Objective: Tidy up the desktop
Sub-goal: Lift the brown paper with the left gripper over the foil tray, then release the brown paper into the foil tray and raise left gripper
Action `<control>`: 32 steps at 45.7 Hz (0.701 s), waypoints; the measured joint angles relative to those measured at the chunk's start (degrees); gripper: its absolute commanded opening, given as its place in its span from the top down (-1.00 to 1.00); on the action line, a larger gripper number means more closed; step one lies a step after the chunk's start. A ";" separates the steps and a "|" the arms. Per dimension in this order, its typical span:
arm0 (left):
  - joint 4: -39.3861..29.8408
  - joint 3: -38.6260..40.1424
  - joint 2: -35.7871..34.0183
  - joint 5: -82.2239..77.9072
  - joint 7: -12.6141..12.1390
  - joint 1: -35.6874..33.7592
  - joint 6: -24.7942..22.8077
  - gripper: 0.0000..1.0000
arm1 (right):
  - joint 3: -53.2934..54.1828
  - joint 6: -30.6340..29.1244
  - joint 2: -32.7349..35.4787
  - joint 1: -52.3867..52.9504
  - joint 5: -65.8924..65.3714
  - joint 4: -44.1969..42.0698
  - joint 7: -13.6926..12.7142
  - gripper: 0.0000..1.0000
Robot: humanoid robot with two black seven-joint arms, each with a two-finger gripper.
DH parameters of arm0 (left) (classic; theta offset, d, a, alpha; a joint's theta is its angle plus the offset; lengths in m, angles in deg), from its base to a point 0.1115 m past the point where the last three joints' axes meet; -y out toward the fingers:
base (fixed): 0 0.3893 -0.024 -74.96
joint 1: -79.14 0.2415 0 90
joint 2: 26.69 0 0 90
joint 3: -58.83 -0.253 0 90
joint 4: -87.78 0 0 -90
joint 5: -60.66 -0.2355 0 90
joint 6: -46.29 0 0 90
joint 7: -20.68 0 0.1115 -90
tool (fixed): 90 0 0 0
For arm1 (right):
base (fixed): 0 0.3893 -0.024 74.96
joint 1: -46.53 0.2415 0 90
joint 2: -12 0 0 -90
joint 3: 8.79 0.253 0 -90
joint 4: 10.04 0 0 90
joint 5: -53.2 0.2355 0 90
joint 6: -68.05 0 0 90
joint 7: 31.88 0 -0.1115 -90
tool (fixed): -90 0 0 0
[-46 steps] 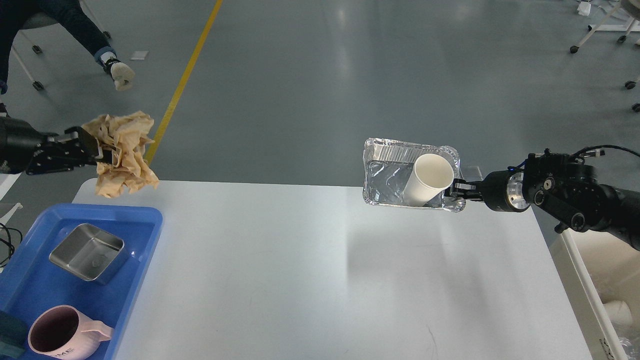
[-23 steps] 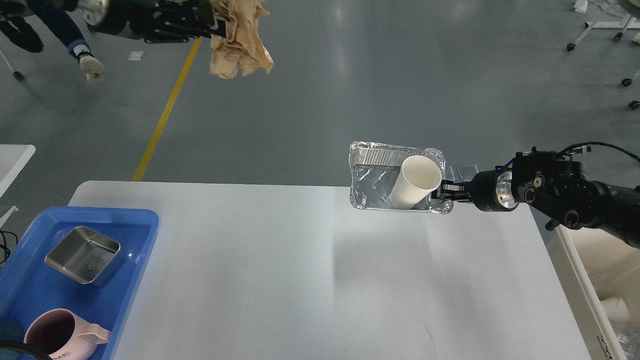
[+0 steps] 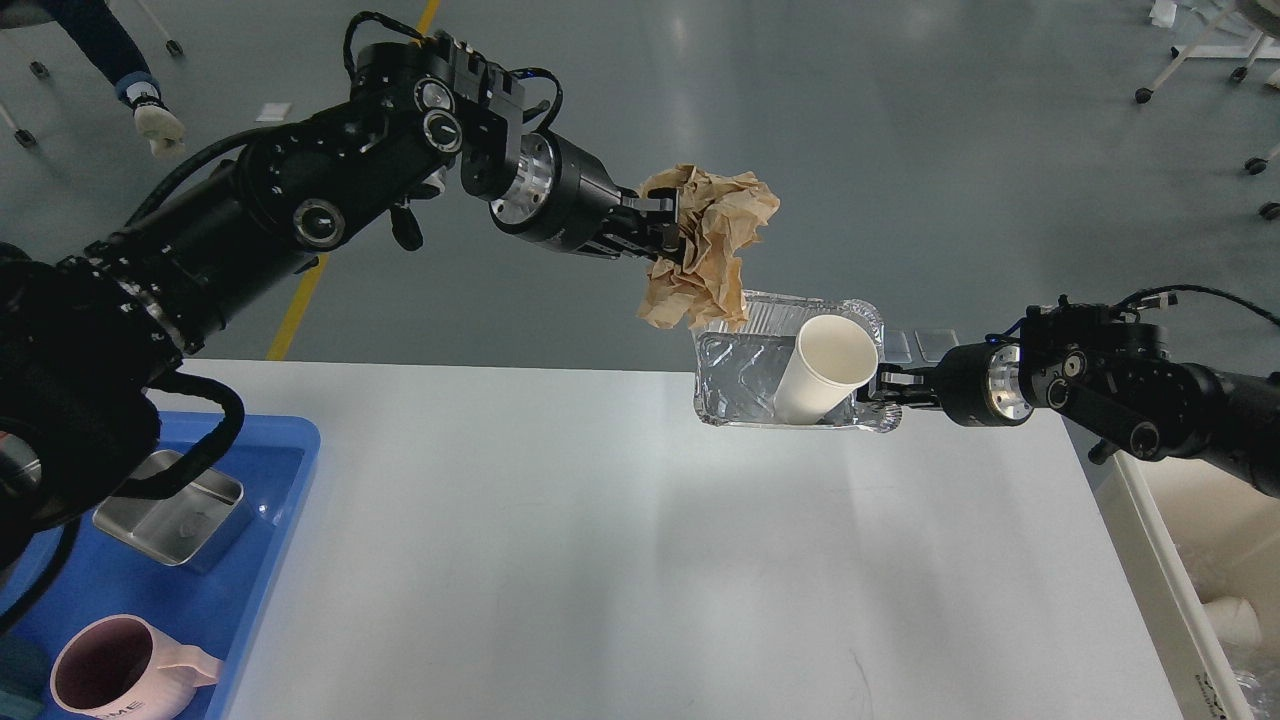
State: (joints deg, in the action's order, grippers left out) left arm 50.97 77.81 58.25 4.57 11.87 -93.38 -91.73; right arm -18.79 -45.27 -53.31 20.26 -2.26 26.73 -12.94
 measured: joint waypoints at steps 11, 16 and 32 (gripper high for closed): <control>2.32 -1.13 4.20 -0.07 0.19 2.46 3.35 1.00 | 0.08 0.06 0.49 0.83 0.00 1.66 0.03 1.00; 3.62 -2.11 5.54 0.00 0.19 3.19 4.90 0.91 | 0.08 0.14 0.99 1.26 0.00 2.57 -0.03 1.00; 4.47 -2.72 6.55 1.23 -0.50 4.54 7.91 -0.97 | 0.08 0.29 1.74 1.40 0.00 2.86 -0.05 1.00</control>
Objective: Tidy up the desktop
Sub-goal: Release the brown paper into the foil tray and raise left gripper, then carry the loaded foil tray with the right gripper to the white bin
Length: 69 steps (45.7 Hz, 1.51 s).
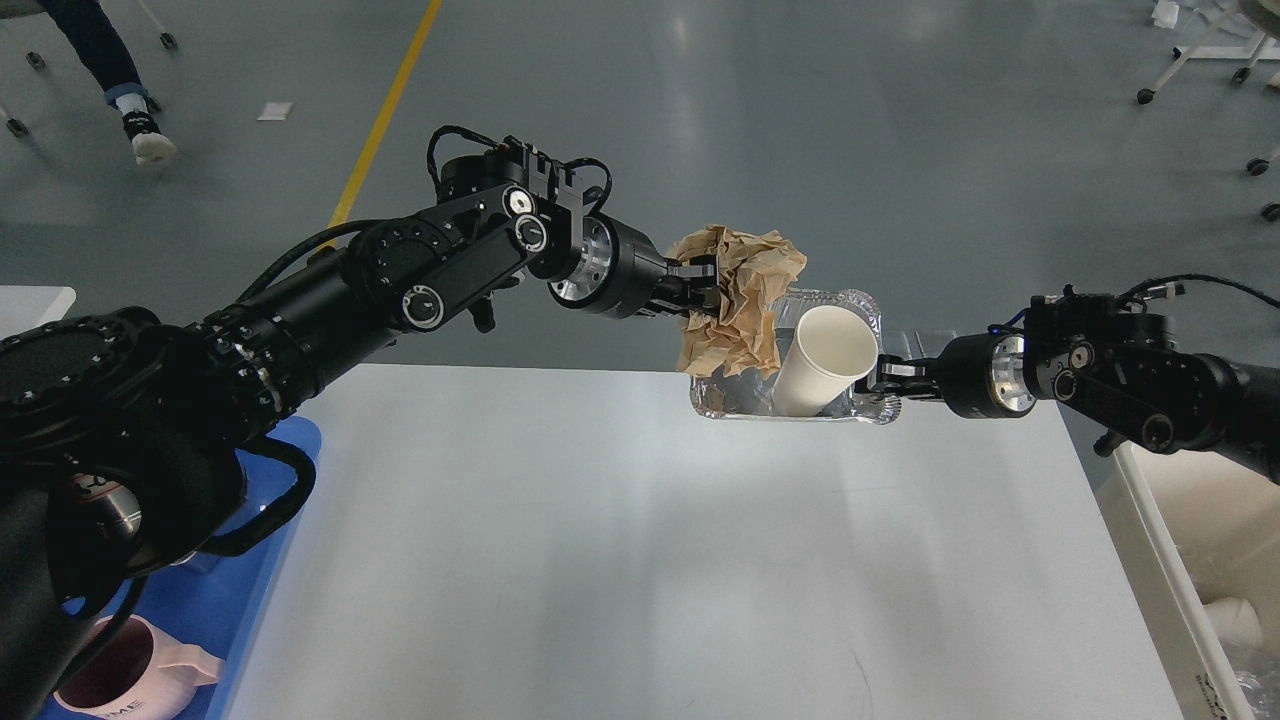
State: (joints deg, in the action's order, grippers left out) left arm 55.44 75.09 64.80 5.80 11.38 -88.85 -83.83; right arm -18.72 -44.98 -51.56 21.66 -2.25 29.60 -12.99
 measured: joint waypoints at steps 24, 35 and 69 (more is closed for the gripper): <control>-0.09 0.78 0.00 5.05 -0.18 0.11 -0.59 -0.97 | 0.05 0.21 2.18 -0.17 0.05 1.07 0.00 1.00; -0.16 1.82 -1.01 6.18 0.71 -0.17 -0.61 -0.97 | 0.08 0.28 3.66 -0.27 0.07 1.70 0.00 1.00; 1.87 45.51 -5.89 60.66 0.73 16.26 8.71 -0.97 | 1.05 1.87 10.55 -1.04 10.54 1.59 -0.18 1.00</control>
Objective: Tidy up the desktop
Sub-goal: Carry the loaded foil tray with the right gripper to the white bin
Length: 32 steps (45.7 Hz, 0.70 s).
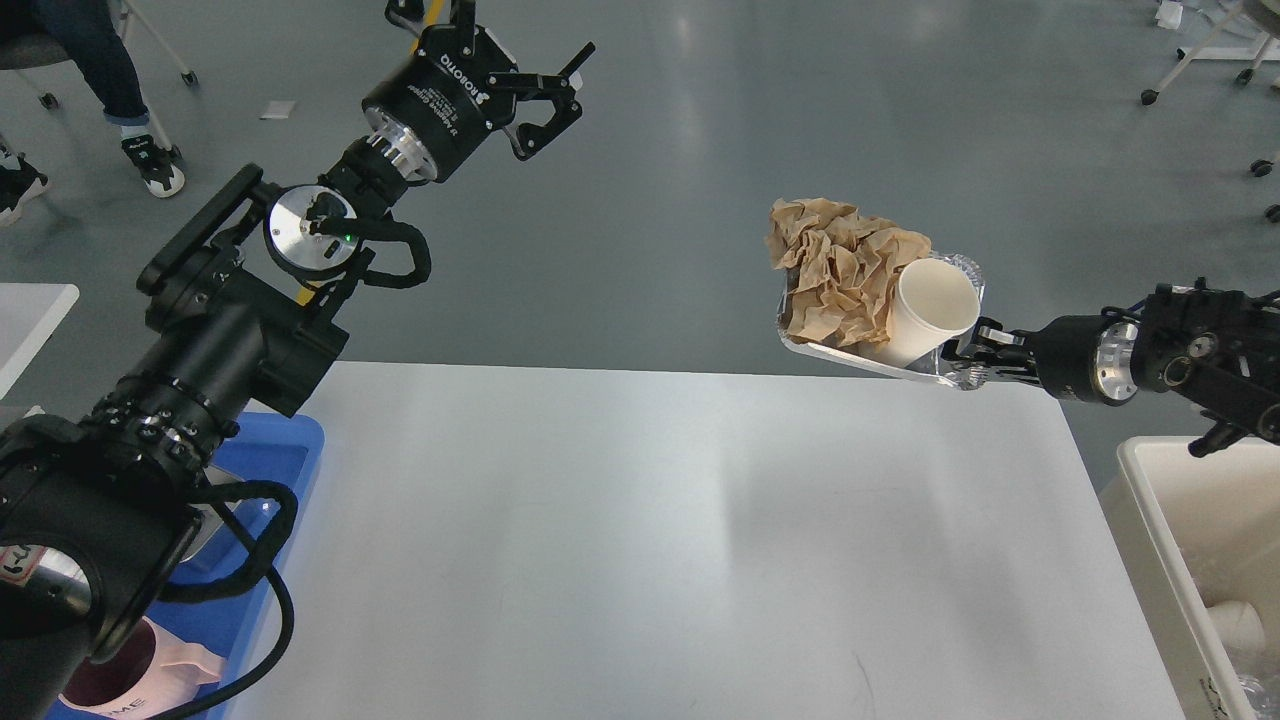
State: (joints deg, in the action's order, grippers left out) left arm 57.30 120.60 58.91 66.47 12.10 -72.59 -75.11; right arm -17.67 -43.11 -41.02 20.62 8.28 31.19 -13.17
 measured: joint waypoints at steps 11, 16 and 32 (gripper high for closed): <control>0.67 3.92 0.73 1.05 -0.54 9.27 0.63 -0.97 | 0.02 1.56 7.66 -4.44 14.36 -0.39 -0.08 1.00; 1.40 3.75 0.52 0.83 -0.63 10.17 0.68 -0.97 | 0.15 2.07 10.89 -7.63 19.93 -0.39 -0.07 1.00; 1.73 3.22 0.61 0.53 -0.91 10.40 2.47 -0.97 | 0.60 4.49 17.21 -16.95 32.29 -0.52 0.13 1.00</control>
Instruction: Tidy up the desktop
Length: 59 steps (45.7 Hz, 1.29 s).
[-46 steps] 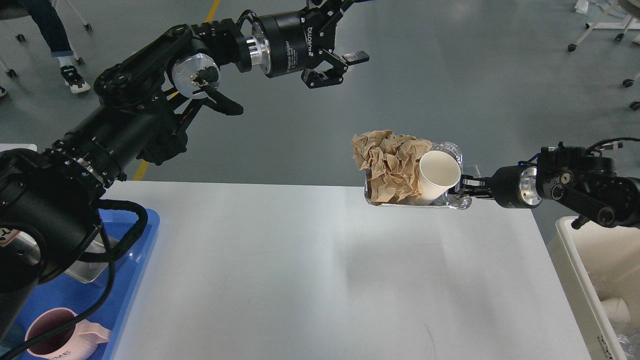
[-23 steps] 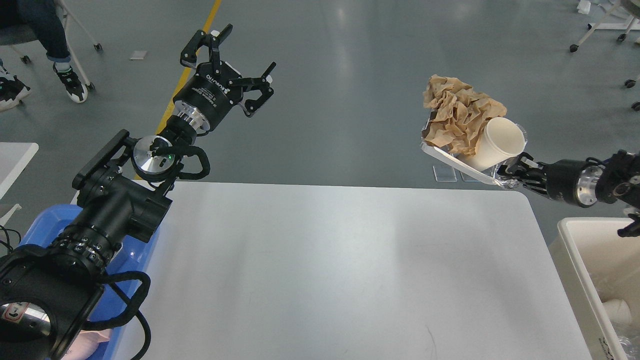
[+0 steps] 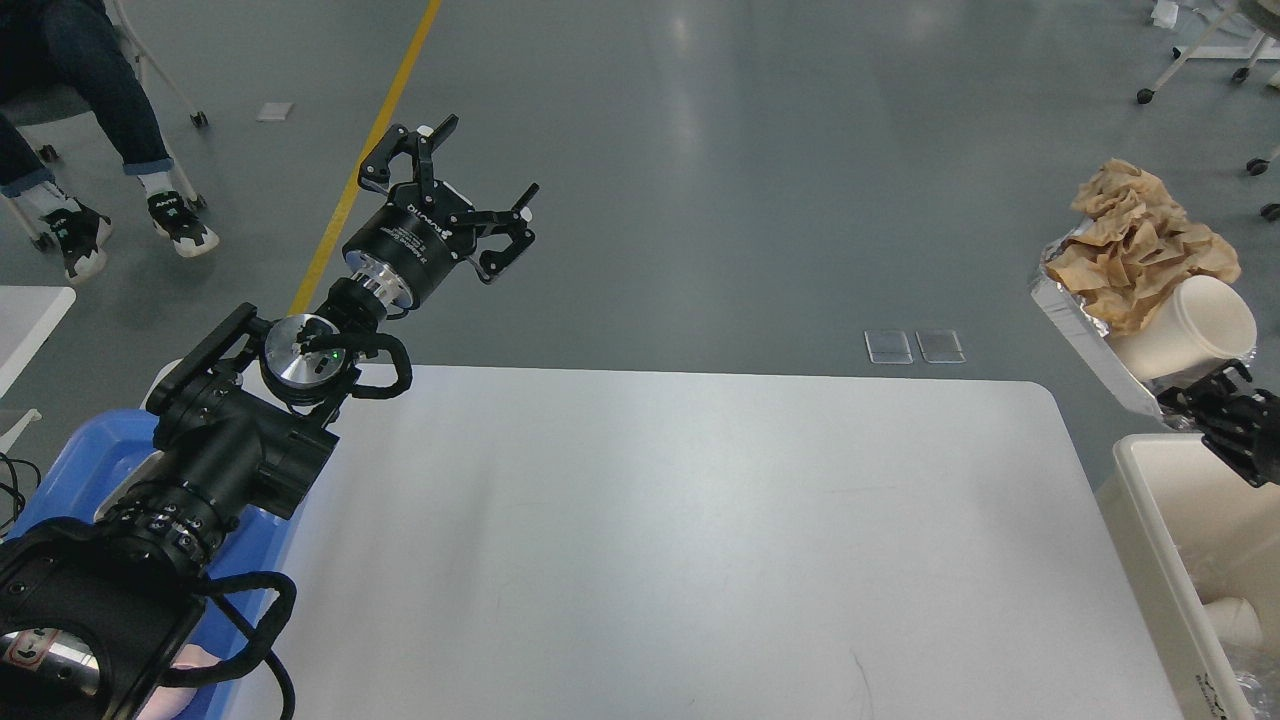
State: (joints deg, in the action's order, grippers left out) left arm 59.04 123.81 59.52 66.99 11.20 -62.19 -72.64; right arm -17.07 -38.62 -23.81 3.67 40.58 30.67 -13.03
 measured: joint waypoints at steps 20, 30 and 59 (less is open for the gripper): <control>0.08 -0.12 0.12 -0.09 -0.07 1.36 2.58 -0.97 | 0.20 1.76 2.48 -10.74 11.22 -0.73 -0.01 1.00; 0.08 -0.13 -0.14 -0.09 -0.09 2.25 2.82 -0.97 | 0.22 2.59 2.62 -15.85 17.88 -3.54 0.21 1.00; 0.00 -0.12 -0.82 -1.68 -0.09 3.10 2.91 -0.97 | 0.40 2.80 2.04 -25.24 25.08 -8.61 0.71 -1.00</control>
State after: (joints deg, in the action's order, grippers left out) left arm 59.04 123.69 58.69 65.32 11.10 -59.09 -69.73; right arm -16.67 -35.82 -21.77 -21.57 65.66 22.06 -12.32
